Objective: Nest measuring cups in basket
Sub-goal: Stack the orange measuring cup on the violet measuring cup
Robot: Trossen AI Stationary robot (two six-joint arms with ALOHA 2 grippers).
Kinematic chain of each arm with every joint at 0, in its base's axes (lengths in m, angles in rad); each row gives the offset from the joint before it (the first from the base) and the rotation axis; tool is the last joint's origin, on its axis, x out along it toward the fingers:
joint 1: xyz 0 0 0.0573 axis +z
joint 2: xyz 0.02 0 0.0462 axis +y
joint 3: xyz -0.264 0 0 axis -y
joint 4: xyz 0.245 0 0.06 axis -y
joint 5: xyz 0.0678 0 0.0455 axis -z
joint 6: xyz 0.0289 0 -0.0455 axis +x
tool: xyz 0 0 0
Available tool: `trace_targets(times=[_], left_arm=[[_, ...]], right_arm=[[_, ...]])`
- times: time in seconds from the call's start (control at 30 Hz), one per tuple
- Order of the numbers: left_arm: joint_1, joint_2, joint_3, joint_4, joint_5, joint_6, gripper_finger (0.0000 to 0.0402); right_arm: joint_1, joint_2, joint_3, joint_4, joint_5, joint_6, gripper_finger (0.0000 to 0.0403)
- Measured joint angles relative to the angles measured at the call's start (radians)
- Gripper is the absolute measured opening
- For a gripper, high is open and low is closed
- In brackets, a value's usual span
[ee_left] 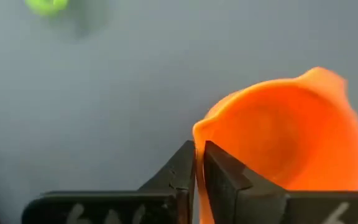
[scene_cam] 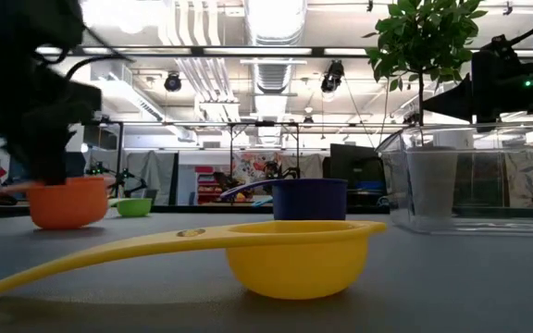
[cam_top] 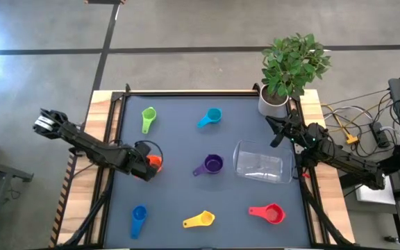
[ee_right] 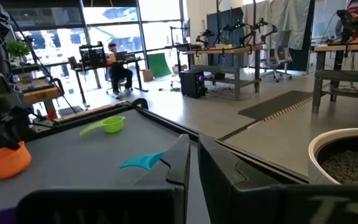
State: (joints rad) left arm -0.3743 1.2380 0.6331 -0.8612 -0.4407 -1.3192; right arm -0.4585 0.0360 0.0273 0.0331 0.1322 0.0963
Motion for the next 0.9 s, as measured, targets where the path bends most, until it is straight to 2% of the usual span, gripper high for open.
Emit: trace_targets(times=[0.13,0.4,0.57,0.9], left_arm=[[0.049,-0.016,0.117,0.009,-0.067,0.161,0.0003],[0.148,0.052,0.383,0.023,-0.093,0.445,0.0001],[0.186,0.184,0.515,0.091,-0.084,0.560,0.0001],[0.220,0.500,0.796,0.151,0.013,0.737,0.0000]], right_arm=[[0.000,0.000,0.000,0.000,0.000,-0.001,0.0022],[0.000,0.000,0.000,-0.001,0.000,0.000,0.0022],[0.000,0.000,0.000,-0.001,0.000,0.000,0.0022],[0.000,0.000,0.000,-0.001,0.000,0.000,0.0022]])
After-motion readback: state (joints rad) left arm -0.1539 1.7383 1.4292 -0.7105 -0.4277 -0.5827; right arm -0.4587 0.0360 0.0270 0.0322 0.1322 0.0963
